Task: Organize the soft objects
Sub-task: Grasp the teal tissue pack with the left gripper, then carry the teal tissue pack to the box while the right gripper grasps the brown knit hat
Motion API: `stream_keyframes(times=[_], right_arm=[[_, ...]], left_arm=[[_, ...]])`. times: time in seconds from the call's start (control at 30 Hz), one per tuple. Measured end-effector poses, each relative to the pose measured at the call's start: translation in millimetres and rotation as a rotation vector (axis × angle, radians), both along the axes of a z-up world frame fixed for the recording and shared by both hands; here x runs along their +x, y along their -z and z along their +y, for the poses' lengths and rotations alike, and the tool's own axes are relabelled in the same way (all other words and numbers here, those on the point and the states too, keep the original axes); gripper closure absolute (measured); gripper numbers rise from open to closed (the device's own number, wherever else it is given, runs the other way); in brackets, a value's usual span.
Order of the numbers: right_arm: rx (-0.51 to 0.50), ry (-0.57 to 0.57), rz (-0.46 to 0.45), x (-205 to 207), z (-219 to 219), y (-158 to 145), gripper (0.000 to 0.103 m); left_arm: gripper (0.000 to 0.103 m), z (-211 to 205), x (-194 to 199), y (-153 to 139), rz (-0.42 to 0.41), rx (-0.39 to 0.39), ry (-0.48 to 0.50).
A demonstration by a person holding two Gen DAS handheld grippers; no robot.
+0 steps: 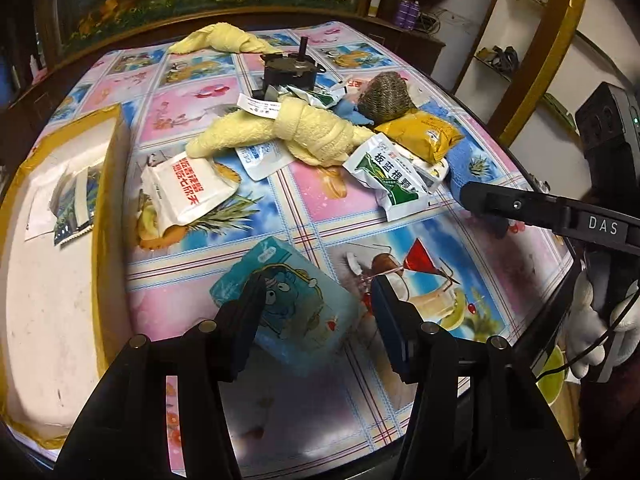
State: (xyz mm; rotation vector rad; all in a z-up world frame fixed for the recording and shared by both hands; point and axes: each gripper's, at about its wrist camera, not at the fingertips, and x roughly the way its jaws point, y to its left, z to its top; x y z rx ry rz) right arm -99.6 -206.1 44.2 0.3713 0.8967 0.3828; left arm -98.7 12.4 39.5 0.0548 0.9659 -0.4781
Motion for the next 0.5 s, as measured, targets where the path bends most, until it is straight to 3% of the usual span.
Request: stream_keyframes(times=[0.13, 0.27, 0.4, 0.5], right_arm=[[0.008, 0.051, -0.019, -4.5, -22.2, -1.9, 0.064], [0.024, 0.111, -0.017, -3.4, -42.3, -0.5, 0.063], [0.039, 0.176, -0.023, -6.0, -61.3, -2.0, 0.063], [0.033, 0.235, -0.021, -7.9, -78.8, -1.9, 0.063]], left_arm=[[0.048, 14.3, 2.2, -0.1, 0.006, -0.008, -0.083], [0.047, 9.9, 11.1, 11.9, 0.091, -0.017, -0.123], [0.030, -11.3, 16.5, 13.7, 0.031, 0.077, -0.121], [0.020, -28.0, 18.3, 25.8, -0.031, 0.223, -0.110]])
